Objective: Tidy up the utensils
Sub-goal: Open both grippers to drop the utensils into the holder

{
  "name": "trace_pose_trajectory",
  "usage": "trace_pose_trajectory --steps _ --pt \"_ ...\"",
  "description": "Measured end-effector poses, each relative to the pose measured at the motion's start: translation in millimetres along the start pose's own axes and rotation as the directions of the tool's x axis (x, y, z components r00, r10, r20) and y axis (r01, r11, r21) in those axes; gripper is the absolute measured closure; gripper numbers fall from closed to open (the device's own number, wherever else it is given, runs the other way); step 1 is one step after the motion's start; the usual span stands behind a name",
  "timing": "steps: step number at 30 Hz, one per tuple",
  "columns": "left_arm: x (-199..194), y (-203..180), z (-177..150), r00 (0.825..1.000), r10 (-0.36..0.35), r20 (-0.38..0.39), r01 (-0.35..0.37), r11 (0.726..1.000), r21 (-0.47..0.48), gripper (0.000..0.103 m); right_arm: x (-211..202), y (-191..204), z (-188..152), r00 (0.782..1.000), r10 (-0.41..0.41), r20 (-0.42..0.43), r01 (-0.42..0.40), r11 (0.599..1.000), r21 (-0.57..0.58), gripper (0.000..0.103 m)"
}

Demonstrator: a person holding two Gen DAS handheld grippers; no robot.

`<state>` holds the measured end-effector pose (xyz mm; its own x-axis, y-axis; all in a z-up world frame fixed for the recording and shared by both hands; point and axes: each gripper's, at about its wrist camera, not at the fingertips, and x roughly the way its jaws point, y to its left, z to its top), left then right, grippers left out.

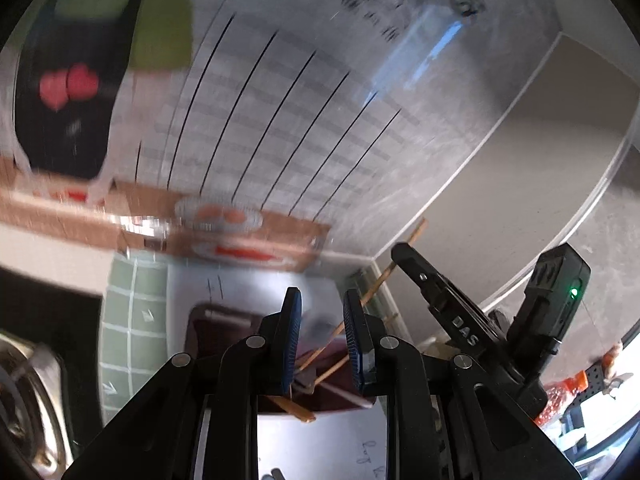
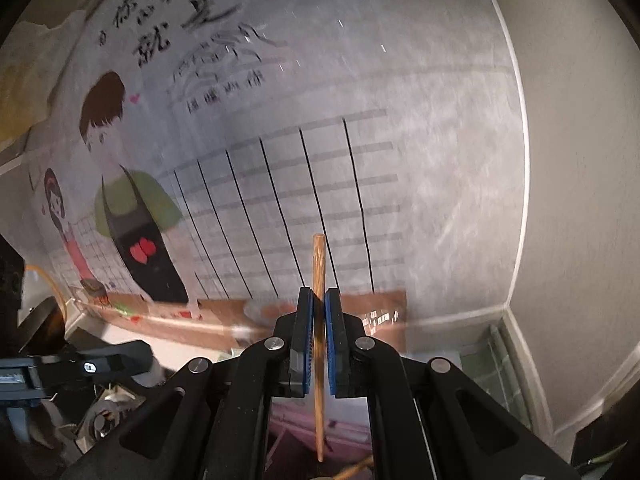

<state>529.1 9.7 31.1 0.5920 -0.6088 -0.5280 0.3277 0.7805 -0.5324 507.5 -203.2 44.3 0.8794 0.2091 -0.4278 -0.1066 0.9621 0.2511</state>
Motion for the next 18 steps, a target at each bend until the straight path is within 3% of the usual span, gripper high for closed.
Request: trace_pose_trajectory --steps 1,3,6,11,18 --pt "4.6 5.4 -3.7 1.0 -0.003 -0.011 0.003 1.0 -0.016 0.071 1.4 -2.4 -3.1 1.0 0.003 -0.023 -0.002 1.0 0.01 0.095" --pt "6.5 10.5 -9.0 1.0 0.007 -0.015 -0.007 1.0 -0.03 0.053 2.1 -9.5 -11.5 0.997 0.003 -0.073 0.0 0.999 0.039 0.095" --pt "-3.9 13.8 -17.4 0.999 0.043 0.005 -0.043 0.999 -0.028 0.051 -8.1 -17.7 -21.6 0.995 -0.005 -0.095 0.01 0.999 0.054 0.094" --pt "-35.2 22.8 -36.2 0.99 0.14 0.031 -0.139 0.99 -0.019 0.044 -47.7 -20.4 -31.2 0.997 -0.038 -0.063 0.039 0.999 0.011 0.089" --pt "-71.2 37.3 -107.4 0.945 0.328 -0.001 -0.328 0.944 0.028 0.042 -96.0 -13.0 -58.1 0.994 -0.002 -0.111 -0.004 0.999 -0.051 0.085"
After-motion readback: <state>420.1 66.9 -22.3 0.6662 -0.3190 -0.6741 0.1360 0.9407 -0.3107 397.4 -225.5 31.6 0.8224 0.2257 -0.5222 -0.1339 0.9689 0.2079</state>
